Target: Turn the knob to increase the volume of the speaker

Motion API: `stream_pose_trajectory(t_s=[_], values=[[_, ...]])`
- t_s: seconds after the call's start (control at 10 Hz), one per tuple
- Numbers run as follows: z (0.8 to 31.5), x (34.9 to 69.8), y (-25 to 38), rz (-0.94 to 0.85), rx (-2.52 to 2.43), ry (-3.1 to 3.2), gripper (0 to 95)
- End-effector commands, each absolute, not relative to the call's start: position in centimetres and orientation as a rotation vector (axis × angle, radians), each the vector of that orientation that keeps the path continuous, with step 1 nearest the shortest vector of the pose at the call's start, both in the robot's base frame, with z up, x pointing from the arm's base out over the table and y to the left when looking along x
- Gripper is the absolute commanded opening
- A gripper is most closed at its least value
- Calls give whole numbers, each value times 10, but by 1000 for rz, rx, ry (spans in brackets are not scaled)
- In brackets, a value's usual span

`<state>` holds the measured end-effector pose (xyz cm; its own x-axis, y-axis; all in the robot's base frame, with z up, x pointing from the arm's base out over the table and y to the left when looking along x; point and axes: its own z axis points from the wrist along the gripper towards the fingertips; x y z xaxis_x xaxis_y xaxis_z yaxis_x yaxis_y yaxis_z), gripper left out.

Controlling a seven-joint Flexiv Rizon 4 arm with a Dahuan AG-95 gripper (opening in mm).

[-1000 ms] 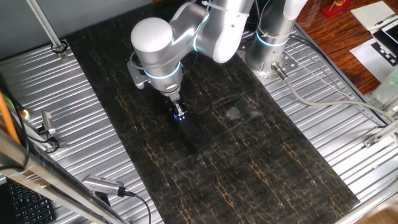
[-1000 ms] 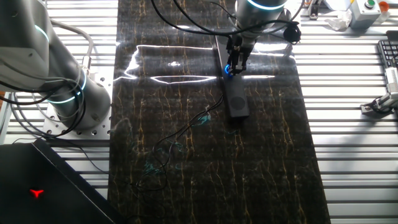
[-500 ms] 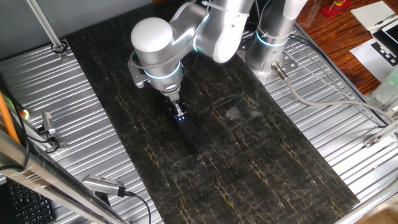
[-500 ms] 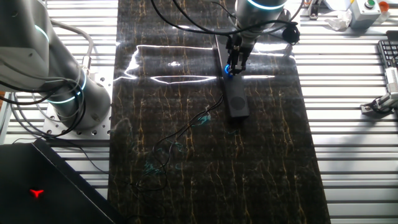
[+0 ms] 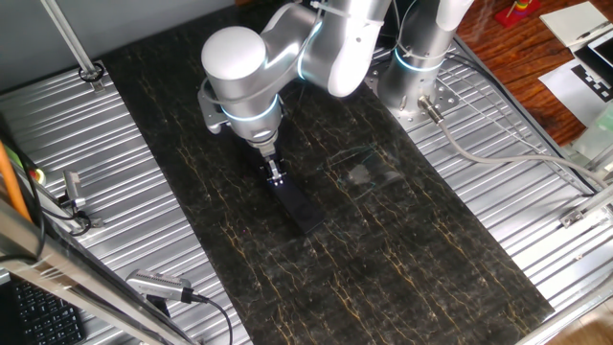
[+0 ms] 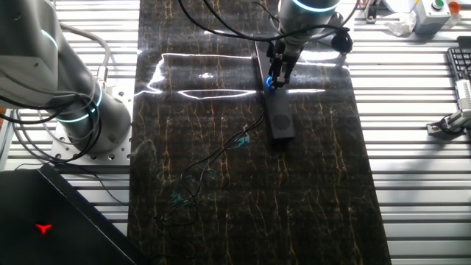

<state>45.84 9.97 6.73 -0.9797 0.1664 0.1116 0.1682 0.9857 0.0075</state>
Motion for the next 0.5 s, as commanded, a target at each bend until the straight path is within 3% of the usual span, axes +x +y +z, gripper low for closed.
stream_pose_trajectory(t_s=[0.1, 0.5], values=[[67, 459, 99, -24, -288, -3018, 190], [67, 459, 99, -21, -387, -3008, 190]])
